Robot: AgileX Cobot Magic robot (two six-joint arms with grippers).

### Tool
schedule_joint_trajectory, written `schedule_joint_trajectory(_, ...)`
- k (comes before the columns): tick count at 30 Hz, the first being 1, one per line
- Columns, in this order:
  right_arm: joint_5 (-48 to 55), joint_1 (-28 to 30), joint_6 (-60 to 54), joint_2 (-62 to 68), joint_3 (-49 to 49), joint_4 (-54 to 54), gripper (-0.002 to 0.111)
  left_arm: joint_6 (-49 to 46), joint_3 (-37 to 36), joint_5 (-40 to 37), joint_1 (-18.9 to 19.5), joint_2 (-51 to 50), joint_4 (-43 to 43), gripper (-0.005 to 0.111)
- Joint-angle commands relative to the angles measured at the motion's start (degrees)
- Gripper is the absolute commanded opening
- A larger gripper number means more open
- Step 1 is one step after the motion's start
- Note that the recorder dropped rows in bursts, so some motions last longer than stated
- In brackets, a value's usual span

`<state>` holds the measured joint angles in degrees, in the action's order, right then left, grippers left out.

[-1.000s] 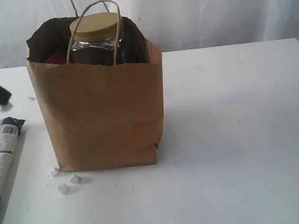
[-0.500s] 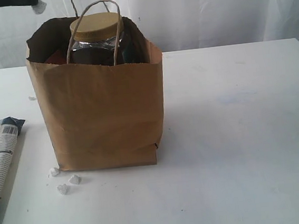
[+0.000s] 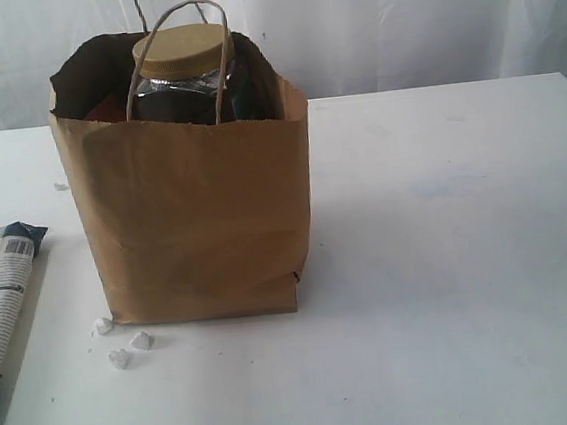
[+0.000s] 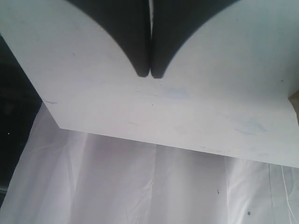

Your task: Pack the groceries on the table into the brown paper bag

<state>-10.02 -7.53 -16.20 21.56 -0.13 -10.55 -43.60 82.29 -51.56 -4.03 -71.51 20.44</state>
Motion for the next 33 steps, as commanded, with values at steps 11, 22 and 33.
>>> schedule_joint_trajectory(11, -0.3, -0.1, -0.6, 0.2, 0.1, -0.1, 0.0, 10.7, -22.0, 10.5, -0.1, -2.1, -5.0, 0.0)
schedule_joint_trajectory(22, -0.3, -0.1, -0.6, 0.2, 0.1, -0.1, 0.0, -48.8, -38.9, 21.1, -0.1, -8.6, 25.5, 0.019)
schedule_joint_trajectory(33, -0.3, -0.1, -0.6, 0.2, 0.1, -0.1, 0.0, -69.3, -45.5, 31.8, -0.1, -15.9, 40.6, 0.06)
